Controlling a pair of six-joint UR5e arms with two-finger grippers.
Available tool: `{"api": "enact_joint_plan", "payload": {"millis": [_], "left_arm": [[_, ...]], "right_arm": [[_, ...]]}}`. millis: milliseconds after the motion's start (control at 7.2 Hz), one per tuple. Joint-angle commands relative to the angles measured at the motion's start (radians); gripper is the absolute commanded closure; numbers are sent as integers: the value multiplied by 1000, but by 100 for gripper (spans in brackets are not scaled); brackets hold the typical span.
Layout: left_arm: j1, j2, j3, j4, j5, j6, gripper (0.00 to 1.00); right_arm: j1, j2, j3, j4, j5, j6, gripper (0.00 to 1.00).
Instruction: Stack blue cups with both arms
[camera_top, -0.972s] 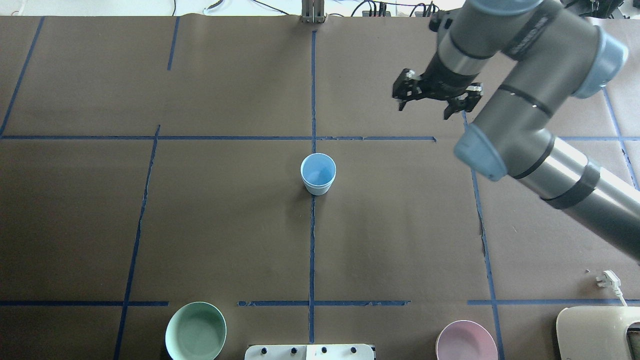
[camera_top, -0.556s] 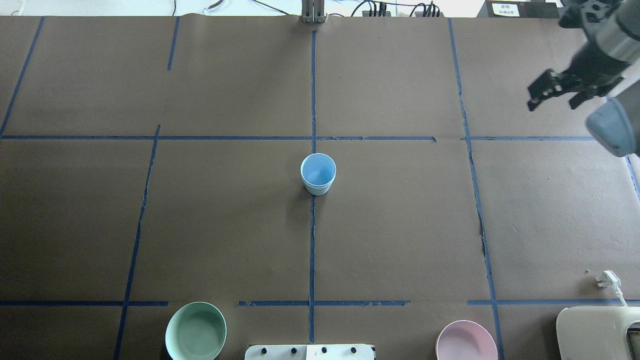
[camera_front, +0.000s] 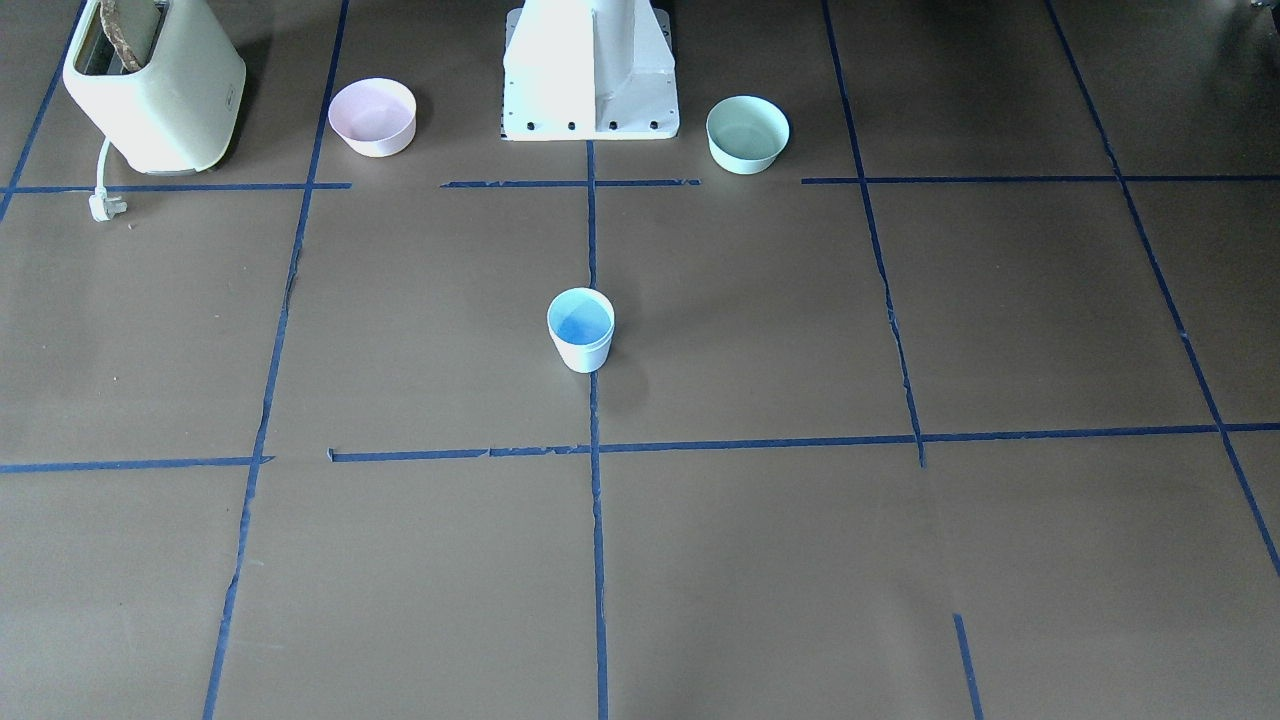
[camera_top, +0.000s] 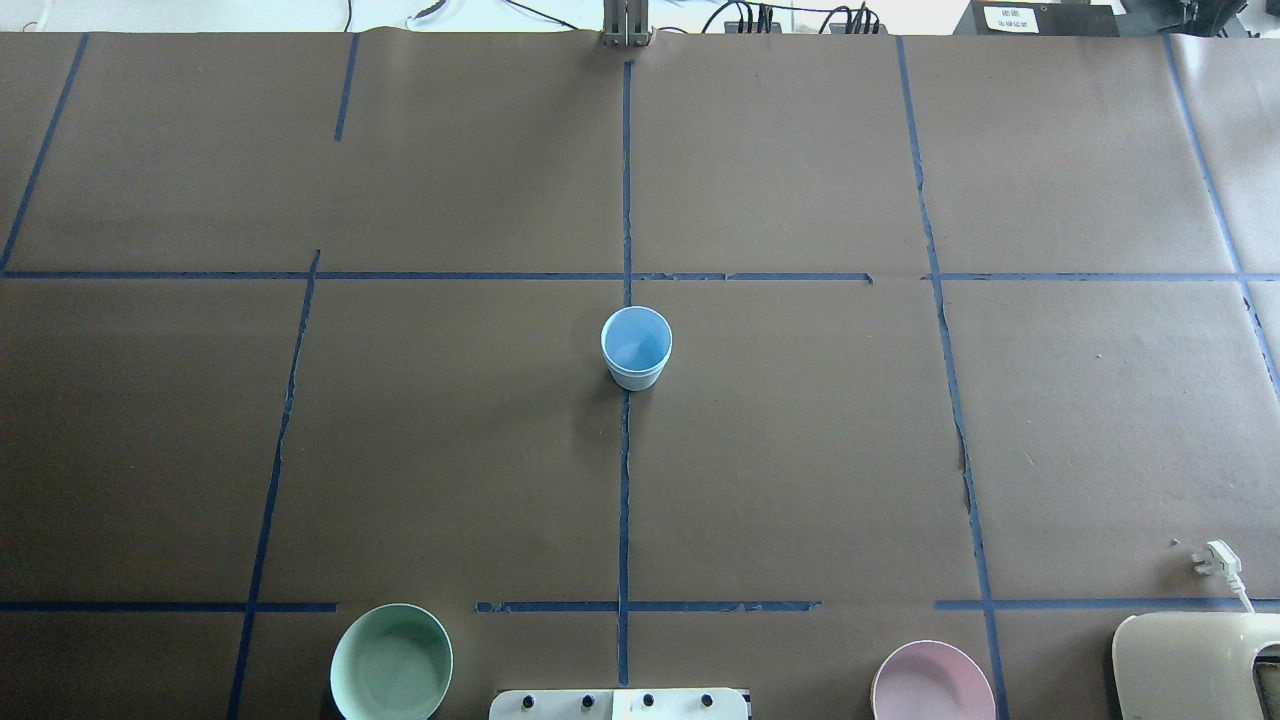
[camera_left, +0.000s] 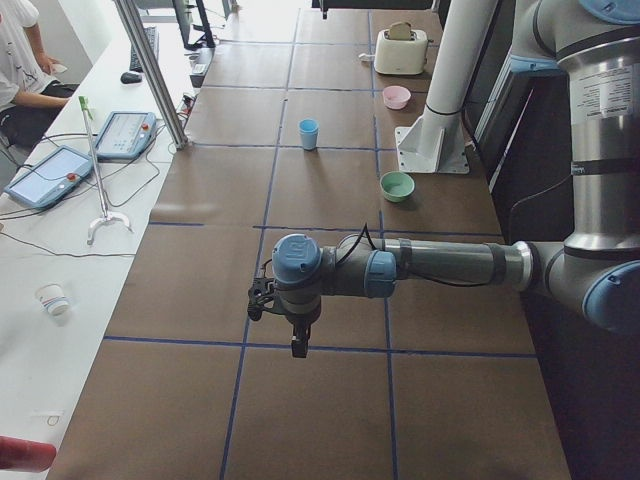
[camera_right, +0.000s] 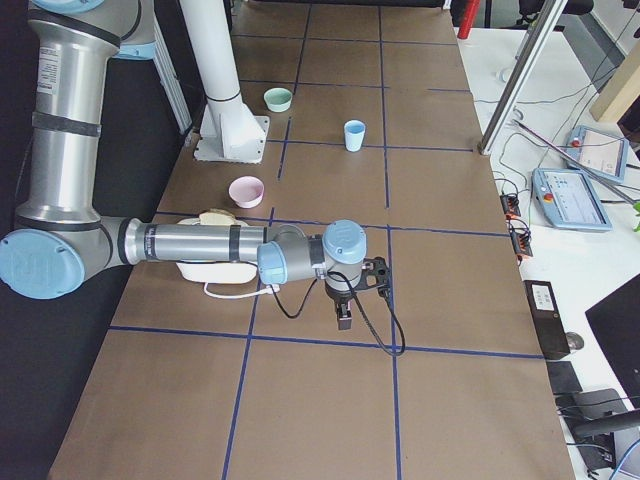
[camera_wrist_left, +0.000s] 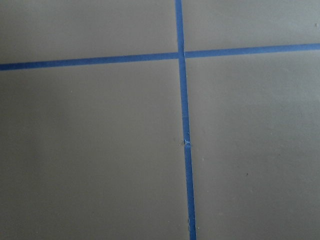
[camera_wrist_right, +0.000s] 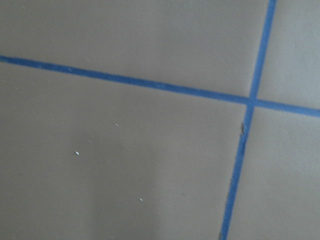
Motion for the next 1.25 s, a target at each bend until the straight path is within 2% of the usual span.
{"api": "enact_joint_plan", "payload": {"millis": [0, 1111], "left_arm": [[2, 2, -1, 0, -2, 0, 0], [50, 2, 0, 0, 0, 2, 0]], "right_arm": [[3, -13, 10, 27, 0, 66, 0], [2, -13, 7, 25, 1, 60, 0]]}}
